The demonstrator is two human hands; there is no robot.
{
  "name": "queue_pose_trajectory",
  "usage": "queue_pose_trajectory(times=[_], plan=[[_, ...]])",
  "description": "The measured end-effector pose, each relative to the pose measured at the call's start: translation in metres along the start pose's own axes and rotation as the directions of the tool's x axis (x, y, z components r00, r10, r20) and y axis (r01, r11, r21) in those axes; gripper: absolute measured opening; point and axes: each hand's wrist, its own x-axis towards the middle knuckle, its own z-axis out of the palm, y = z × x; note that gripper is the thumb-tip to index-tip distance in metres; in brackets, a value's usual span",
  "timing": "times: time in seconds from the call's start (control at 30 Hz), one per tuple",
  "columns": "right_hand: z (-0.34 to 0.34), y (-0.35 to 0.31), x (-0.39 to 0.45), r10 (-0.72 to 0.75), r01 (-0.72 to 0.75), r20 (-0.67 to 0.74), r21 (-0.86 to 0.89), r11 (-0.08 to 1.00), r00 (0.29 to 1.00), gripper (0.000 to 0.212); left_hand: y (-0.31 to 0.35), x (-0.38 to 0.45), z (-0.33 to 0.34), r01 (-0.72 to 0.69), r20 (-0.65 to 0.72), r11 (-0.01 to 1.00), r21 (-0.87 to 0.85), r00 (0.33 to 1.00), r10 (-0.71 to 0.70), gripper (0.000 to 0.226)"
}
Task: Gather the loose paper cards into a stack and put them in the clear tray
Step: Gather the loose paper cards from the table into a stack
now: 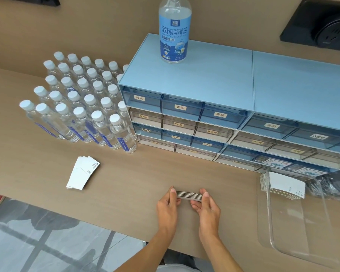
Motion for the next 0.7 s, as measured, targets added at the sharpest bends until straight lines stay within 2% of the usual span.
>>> queue_pose_trajectory(times=[0.17, 0.37, 0.5, 0.6, 0.7], plan=[[-0.001, -0.004, 0.0, -0.006, 0.006, 0.006, -0.013, 1.0, 1.0, 0.038, 0.001, -0.001, -0.003, 0.013, 0.029, 1.0, 0.015, 0.999, -0.013, 0.037], [0.004, -0.01, 0.0, -0.008, 0.01, 0.043, -0.065, 0.998, 0.999, 0.034, 0.007, 0.006, -0.016, -0.025, 0.093, 0.979, 0.204, 0.996, 0.006, 0.036], [0.022, -0.017, -0.001, -0.007, 0.019, 0.158, -0.077, 0.997, 0.987, 0.035, 0.023, 0.013, -0.038, -0.036, 0.095, 0.969, 0.243, 0.995, 0.013, 0.041], [0.045, -0.024, -0.005, -0.015, 0.043, 0.265, -0.1, 0.994, 0.964, 0.042, 0.034, 0.02, -0.063, -0.033, 0.049, 0.974, 0.223, 0.999, 0.022, 0.062], [0.076, -0.026, -0.015, 0.0, 0.087, 0.416, -0.19, 0.978, 0.909, 0.044, 0.041, 0.023, -0.094, -0.043, -0.089, 0.976, 0.212, 0.994, 0.063, 0.04]])
